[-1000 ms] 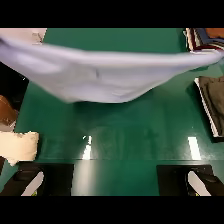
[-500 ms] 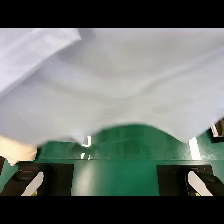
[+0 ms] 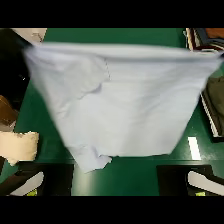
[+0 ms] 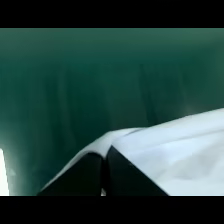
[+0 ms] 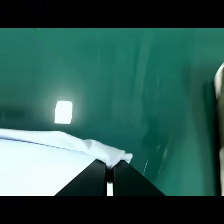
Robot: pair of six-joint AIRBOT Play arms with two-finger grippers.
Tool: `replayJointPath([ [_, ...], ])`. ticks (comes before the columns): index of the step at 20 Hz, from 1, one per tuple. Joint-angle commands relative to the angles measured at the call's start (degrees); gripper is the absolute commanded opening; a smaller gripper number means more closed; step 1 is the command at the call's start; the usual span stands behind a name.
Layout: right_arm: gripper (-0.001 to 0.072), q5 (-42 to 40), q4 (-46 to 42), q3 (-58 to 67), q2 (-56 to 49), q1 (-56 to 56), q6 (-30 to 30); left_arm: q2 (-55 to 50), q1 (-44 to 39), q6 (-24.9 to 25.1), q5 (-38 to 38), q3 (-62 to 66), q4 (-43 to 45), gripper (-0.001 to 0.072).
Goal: Fold the shirts.
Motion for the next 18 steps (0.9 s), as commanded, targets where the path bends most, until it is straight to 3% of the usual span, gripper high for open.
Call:
replayJointPath([
  [1, 0.0016, -0.55, 0.42, -5.57, -12.13, 1.62, 0.02, -12.72, 0.04, 2.16, 4.39, -7.50, 0.00, 0.0023],
  [4, 0.0016, -5.75, 0.46, -1.97, -21.24, 3.52, 0.04, -22.16, 0.07, 4.13, 14.71, -7.43, -1.44, 0.0023],
  [7, 0.0016, -9.92, 0.42, 7.06, -27.30, 5.25, 0.04, -25.42, 0.07, 4.31, 25.14, -6.08, -2.86, 0.0023],
  [9, 0.0016, -10.60, 0.37, 12.57, -29.44, 5.75, 0.02, -25.55, 0.07, 4.33, 27.76, -4.04, -2.60, 0.0023],
  [13, 0.0017, -8.74, -0.68, 12.68, -27.65, 5.73, 0.00, -25.51, 0.07, 9.11, 18.27, 0.33, -2.01, 0.0023],
  [15, 0.0016, -9.07, -3.28, 6.54, -24.81, 5.70, 0.02, -25.51, 0.07, 9.46, 12.63, -0.37, 0.63, 0.0023],
  [18, 0.0016, -12.17, -2.54, -5.01, -20.76, 6.10, 0.02, -25.51, 0.07, 9.42, 11.23, -5.68, 3.32, 0.0023],
])
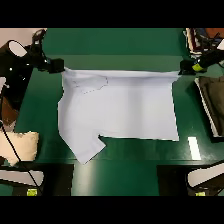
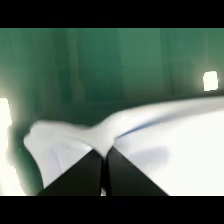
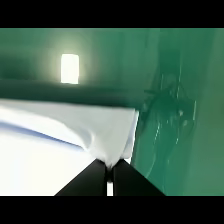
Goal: Fold the shirts.
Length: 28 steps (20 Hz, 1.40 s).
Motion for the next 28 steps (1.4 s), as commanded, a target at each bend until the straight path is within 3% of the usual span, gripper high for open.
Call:
replayJointPath([
  [1, 0.0017, -3.13, -0.70, -11.08, 3.76, 0.92, -0.04, -0.13, 0.04, 0.94, -3.23, -5.35, 2.78, 0.0023],
  [5, 0.0018, -6.95, -0.63, -20.24, 6.29, 2.64, 0.00, -0.15, 0.04, 0.74, -1.51, -12.70, 2.51, 0.0023],
  [7, 0.0031, -7.74, -0.63, -22.27, 7.32, 2.82, 0.00, -0.13, 0.04, -1.75, -2.60, -13.18, 2.62, 0.0038],
  [8, 0.0241, -7.37, -0.63, -22.38, 7.63, 2.82, 0.02, -0.04, 0.04, -1.79, -3.54, -13.16, 2.73, 0.0292],
  [9, 0.0382, -6.80, -0.68, -22.38, 8.22, 2.51, 0.04, 0.17, 0.04, -1.90, -5.27, -13.14, 3.58, 0.0539],
  [13, 0.0382, -1.09, -0.66, -23.26, 14.53, 0.28, 0.02, 6.19, 0.22, -2.95, -16.02, -15.65, 6.08, 0.0548],
  [23, 0.0383, -3.13, 1.16, -37.59, 32.76, -0.92, 0.02, 39.58, 0.22, -13.99, -14.99, -58.42, 2.84, 0.0548],
  [28, 0.0382, -4.72, 4.02, -37.40, 34.12, -0.87, 0.02, 43.76, 0.22, -14.71, -10.34, -65.94, -4.13, 0.0548],
])
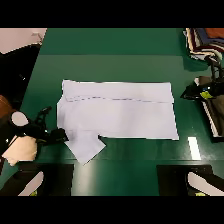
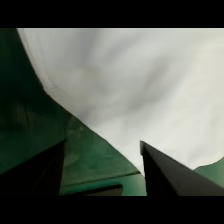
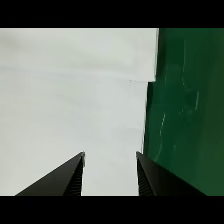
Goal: Fold the shirts.
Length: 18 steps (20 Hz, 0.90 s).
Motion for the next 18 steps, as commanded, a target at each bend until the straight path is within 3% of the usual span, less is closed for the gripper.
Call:
replayJointPath([
  [1, 0.0382, -1.05, 1.84, -0.39, 1.11, -0.02, 0.04, 2.71, 0.04, -1.03, 4.57, -5.62, -5.33, 0.0548],
  [6, 0.0381, -0.76, 1.84, -0.39, 1.11, -0.04, 0.07, 2.71, 0.04, 3.10, 12.39, -8.33, -13.92, 0.0539],
  [7, 0.0381, -0.31, 1.79, -0.39, 1.11, -0.04, 0.04, 2.71, 0.04, 3.93, 12.72, -8.28, -15.04, 0.0381],
  [8, 0.0381, 0.55, 1.73, -0.42, 1.11, -0.07, 0.07, 2.71, 0.04, 5.05, 13.03, -8.28, -15.72, 0.0155],
  [9, 0.0381, 1.73, 1.53, -0.42, 1.11, -0.22, 0.04, 2.71, 0.04, 5.42, 13.35, -8.26, -15.80, 0.0032],
  [13, 0.0381, 7.85, 1.20, -3.17, 1.16, -4.83, 0.07, 3.02, 0.04, 5.97, 10.40, -6.29, -15.76, 0.0022],
  [18, 0.0390, 9.57, 2.40, -21.11, 2.10, -16.87, 0.09, 3.02, 0.04, 6.58, 8.28, -1.36, -15.32, 0.0022],
])
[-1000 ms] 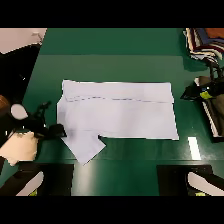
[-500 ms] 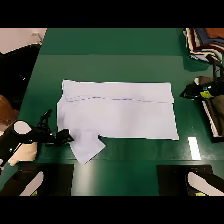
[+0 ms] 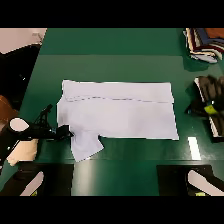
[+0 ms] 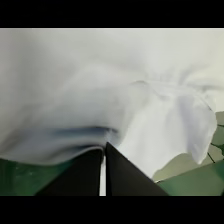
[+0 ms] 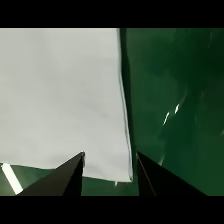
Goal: Fold the shirts.
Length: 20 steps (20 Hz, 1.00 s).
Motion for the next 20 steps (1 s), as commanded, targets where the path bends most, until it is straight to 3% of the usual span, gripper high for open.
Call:
replayJointPath([
  [1, 0.0390, 1.66, 2.73, -12.13, -0.50, -8.04, 0.00, 0.07, 0.04, 0.55, -0.76, 3.15, -0.20, 0.0022],
  [8, 0.0386, -4.76, 12.57, -21.84, -6.27, -10.27, -3.50, 0.07, 0.04, 0.48, 0.55, 4.35, 0.42, 0.0022],
  [9, 0.0365, -4.81, 12.26, -21.84, -6.16, -10.29, -3.58, 0.07, 0.04, 0.39, 0.37, 4.35, 0.79, 0.0022],
  [11, 0.0240, -4.79, 12.24, -21.81, -4.50, -10.29, -5.07, 0.07, 0.04, -0.17, -1.55, 4.37, 2.16, 0.0021],
  [12, 0.0095, -4.76, 12.24, -21.81, -2.99, -10.29, -5.57, 0.07, 0.04, -0.17, -3.15, 4.39, 2.73, 0.0021],
  [13, 0.0036, -4.68, 12.22, -21.81, -1.33, -10.29, -5.86, 0.39, 0.04, -0.28, -4.98, 4.68, 4.04, 0.0020],
  [17, 0.0018, -0.24, 10.08, -20.09, 6.56, -10.29, -5.99, 9.55, 0.04, -6.64, -12.98, 5.92, 15.19, 0.0020],
  [20, 0.0018, 6.40, 5.75, -18.51, 14.29, -10.29, -5.92, 16.81, 0.04, -8.17, -23.89, 5.92, 15.69, 0.0020],
])
